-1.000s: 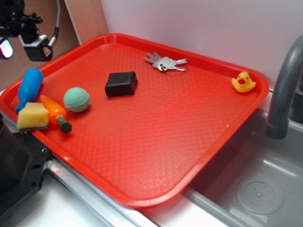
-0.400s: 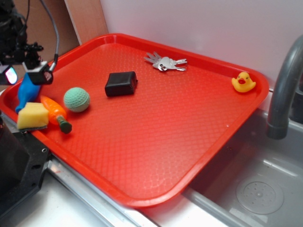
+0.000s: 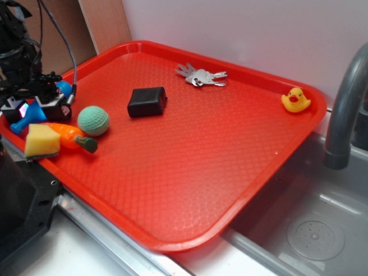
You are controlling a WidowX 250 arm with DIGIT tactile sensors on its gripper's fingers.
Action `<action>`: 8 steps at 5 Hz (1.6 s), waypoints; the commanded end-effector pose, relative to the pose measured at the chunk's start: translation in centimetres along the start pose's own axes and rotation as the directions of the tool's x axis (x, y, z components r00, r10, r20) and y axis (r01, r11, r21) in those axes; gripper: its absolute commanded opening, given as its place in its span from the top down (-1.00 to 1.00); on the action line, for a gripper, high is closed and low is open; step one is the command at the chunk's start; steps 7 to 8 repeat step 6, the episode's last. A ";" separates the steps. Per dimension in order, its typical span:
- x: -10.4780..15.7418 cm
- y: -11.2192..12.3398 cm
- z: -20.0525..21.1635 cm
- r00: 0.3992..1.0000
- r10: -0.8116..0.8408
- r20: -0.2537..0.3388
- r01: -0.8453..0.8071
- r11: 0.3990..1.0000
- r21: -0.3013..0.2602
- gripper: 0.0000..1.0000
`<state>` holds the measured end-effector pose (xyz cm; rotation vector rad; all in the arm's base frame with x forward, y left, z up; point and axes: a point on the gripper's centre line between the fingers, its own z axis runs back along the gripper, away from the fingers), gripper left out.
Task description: Grab the blue bottle.
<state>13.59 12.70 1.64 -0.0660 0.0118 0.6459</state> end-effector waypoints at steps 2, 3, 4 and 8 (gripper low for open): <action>-1.9 -10.1 10.6 0.852 -0.522 0.044 0.522 0.853 0.019 1.00; -4.5 -14.4 15.2 0.715 -0.699 0.028 0.699 0.715 -0.003 1.00; -8.1 -15.8 18.1 0.666 -0.745 0.032 0.746 0.666 0.002 1.00; -9.3 -14.7 20.1 0.698 -0.713 0.067 0.713 0.700 0.025 1.00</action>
